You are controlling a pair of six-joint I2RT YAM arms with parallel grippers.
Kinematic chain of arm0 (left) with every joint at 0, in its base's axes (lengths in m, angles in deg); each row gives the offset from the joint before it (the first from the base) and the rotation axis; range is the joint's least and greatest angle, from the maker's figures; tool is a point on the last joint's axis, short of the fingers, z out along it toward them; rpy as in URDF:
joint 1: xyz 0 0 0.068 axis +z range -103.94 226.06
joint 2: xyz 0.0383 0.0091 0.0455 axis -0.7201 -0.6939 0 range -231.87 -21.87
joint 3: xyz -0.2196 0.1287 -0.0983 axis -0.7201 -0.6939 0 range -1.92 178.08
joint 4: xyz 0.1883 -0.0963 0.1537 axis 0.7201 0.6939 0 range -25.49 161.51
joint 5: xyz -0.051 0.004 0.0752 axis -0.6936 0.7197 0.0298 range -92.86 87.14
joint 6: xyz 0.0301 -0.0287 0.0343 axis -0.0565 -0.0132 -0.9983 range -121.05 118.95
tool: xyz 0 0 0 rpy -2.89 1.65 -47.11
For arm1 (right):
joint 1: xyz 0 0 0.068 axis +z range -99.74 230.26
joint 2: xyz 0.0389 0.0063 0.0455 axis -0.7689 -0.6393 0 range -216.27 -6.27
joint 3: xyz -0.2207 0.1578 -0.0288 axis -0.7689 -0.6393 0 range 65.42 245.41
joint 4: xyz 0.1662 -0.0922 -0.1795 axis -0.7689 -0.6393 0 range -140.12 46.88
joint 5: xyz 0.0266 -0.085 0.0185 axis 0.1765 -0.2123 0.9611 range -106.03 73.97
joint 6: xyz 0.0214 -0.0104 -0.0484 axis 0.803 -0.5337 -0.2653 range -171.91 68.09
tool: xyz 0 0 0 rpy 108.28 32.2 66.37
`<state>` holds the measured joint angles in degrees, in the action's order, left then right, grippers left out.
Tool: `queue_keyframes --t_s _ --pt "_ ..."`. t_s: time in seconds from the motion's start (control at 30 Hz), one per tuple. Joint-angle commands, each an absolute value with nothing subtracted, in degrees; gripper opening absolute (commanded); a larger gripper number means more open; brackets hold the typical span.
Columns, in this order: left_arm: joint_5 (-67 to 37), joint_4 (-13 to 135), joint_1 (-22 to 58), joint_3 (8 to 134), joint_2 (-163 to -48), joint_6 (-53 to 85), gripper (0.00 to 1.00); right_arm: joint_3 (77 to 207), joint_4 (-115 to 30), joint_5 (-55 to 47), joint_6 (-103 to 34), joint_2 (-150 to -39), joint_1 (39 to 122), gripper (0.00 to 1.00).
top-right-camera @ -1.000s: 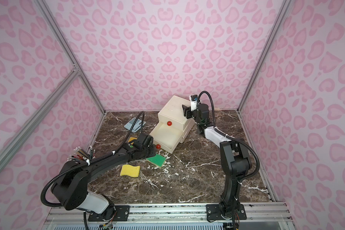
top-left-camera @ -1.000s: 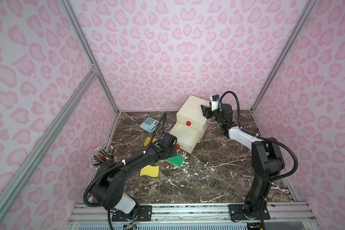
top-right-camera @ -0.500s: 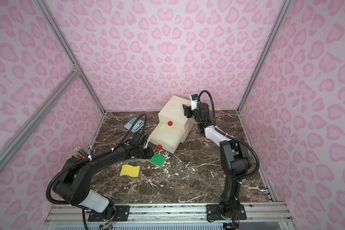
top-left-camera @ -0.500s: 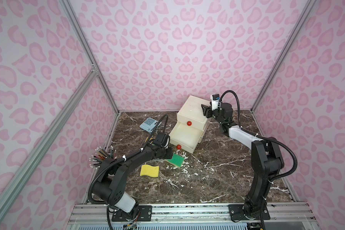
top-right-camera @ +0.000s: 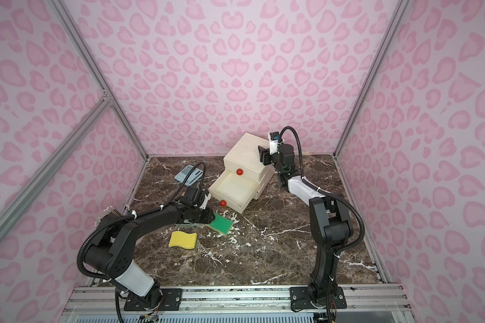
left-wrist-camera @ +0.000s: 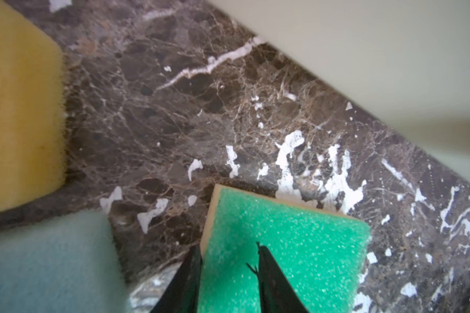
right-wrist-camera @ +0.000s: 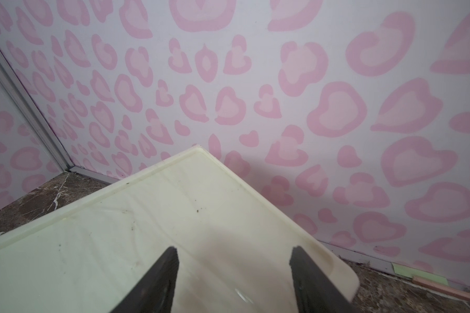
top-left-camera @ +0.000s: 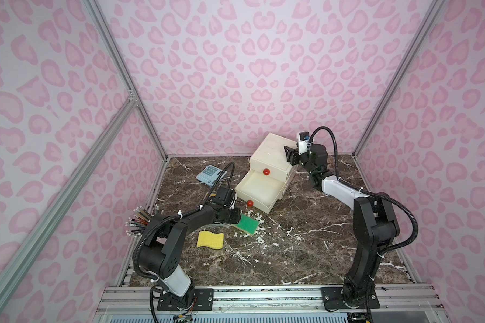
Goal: Take the sponge out of the drawer
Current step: Adjust the sponge at the center of the board.
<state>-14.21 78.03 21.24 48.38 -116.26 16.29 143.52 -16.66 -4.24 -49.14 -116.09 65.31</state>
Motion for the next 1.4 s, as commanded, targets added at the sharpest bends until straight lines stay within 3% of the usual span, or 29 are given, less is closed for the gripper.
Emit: queue_keyframes --t_s 0.0,0.17,0.4,0.7,1.17,1.23,1.37 --pt "-15.7 74.2 21.4 47.7 -116.7 16.2 0.37 142.6 -31.0 -4.5 -49.0 -117.6 65.3 0.67" --pt "-15.6 73.5 21.4 47.7 -117.5 16.8 0.36 142.8 -31.2 -4.4 -48.9 -117.8 65.3 0.67" --pt "-12.7 74.2 21.5 46.8 -116.3 17.7 0.17 142.9 -31.3 -4.4 -48.9 -117.7 65.3 0.67" --pt "-9.0 76.0 21.7 44.9 -114.3 18.3 0.05 142.8 -31.4 -4.5 -48.8 -117.6 65.3 0.66" --pt "-5.5 77.4 21.8 44.8 -113.0 18.6 0.06 142.7 -31.4 -4.5 -48.9 -117.5 65.3 0.66" --pt "-5.5 77.3 21.8 44.8 -113.1 18.8 0.08 142.8 -31.3 -4.4 -48.9 -117.5 65.3 0.66" --pt "-5.3 77.5 21.7 44.8 -112.3 19.2 0.23 142.8 -31.6 -4.5 -49.0 -117.5 65.3 0.66"
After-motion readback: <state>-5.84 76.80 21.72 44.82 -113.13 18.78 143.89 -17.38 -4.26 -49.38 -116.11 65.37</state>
